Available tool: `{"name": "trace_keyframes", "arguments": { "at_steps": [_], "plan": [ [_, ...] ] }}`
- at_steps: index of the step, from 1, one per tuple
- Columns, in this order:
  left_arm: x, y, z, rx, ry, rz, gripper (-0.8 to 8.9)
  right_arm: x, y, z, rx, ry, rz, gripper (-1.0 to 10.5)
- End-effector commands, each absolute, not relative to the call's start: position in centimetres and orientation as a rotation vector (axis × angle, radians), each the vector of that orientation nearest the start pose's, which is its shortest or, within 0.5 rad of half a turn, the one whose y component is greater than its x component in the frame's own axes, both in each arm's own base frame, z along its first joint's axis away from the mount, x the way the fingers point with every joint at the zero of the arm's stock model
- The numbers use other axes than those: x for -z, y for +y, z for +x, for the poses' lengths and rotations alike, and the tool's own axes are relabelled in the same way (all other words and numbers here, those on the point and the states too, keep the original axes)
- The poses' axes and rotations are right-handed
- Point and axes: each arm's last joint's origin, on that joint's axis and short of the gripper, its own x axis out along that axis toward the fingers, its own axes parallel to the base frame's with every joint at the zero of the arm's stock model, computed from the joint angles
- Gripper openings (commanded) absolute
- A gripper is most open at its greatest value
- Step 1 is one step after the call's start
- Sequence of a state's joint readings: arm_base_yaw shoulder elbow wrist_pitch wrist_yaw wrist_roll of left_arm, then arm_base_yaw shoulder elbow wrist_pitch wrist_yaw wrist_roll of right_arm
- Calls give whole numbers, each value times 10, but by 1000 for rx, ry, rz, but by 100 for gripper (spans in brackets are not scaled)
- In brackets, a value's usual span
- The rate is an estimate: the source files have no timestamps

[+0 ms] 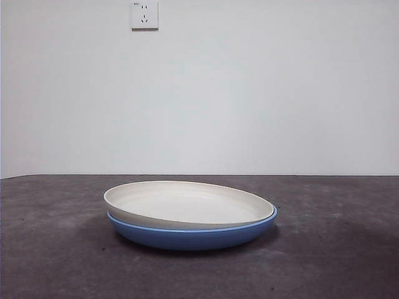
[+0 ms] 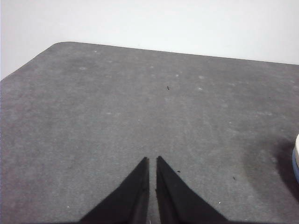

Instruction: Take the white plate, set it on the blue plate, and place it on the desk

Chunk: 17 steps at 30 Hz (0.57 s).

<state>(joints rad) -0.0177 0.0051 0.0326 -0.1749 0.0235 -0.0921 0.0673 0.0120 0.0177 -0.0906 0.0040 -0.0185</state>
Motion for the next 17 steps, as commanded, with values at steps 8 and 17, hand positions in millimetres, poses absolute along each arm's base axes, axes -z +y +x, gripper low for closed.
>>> {"name": "trace_keyframes", "arguments": {
  "at_steps": [8,17],
  "plan": [
    [-152,-2,96,29,154,-92,25,-150,3,96,19,166,-27,20],
    [-152,-2,96,29,153,-92,25,-150,3,96,21,164,-19,20]
  ]
}}
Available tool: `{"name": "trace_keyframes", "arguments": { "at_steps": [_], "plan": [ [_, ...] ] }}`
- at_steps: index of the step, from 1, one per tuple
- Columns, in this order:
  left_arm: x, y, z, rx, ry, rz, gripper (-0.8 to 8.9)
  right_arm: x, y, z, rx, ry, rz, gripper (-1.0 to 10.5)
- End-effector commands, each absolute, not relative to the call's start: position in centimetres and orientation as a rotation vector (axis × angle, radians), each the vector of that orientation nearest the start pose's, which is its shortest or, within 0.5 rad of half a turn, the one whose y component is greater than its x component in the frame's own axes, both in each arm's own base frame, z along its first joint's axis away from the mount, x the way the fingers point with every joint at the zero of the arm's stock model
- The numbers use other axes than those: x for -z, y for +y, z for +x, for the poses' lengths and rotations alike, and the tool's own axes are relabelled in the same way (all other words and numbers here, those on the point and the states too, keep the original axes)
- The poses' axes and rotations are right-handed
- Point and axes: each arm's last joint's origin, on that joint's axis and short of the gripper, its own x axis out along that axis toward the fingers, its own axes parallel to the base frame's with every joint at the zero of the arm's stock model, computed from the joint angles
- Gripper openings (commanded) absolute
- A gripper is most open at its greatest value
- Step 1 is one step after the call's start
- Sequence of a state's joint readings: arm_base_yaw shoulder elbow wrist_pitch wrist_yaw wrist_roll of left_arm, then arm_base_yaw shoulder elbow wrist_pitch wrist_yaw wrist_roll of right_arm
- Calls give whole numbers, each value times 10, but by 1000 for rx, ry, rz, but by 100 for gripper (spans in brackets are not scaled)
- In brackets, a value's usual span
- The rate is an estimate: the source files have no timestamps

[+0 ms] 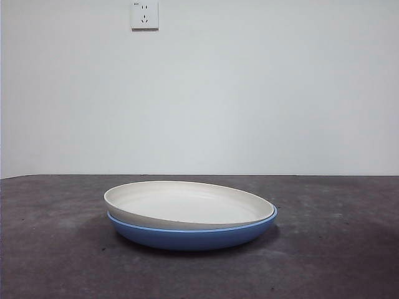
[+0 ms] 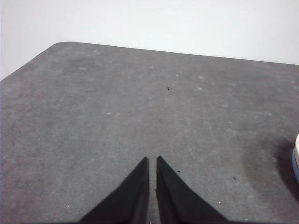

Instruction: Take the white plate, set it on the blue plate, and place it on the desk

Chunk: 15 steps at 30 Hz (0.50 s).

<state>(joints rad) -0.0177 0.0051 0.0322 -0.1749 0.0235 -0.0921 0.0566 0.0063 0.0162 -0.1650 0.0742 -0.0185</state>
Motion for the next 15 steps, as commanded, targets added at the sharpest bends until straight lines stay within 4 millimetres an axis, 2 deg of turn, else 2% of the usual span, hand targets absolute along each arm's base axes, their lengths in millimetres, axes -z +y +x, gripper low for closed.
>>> {"name": "trace_keyframes", "arguments": {
  "at_steps": [1,15],
  "plan": [
    [-152,-2,96,29,154,-92,25,-151,3,96,21,163,-19,20],
    [-152,-2,96,29,153,-92,25,-152,3,96,24,147,-19,20]
  ]
}}
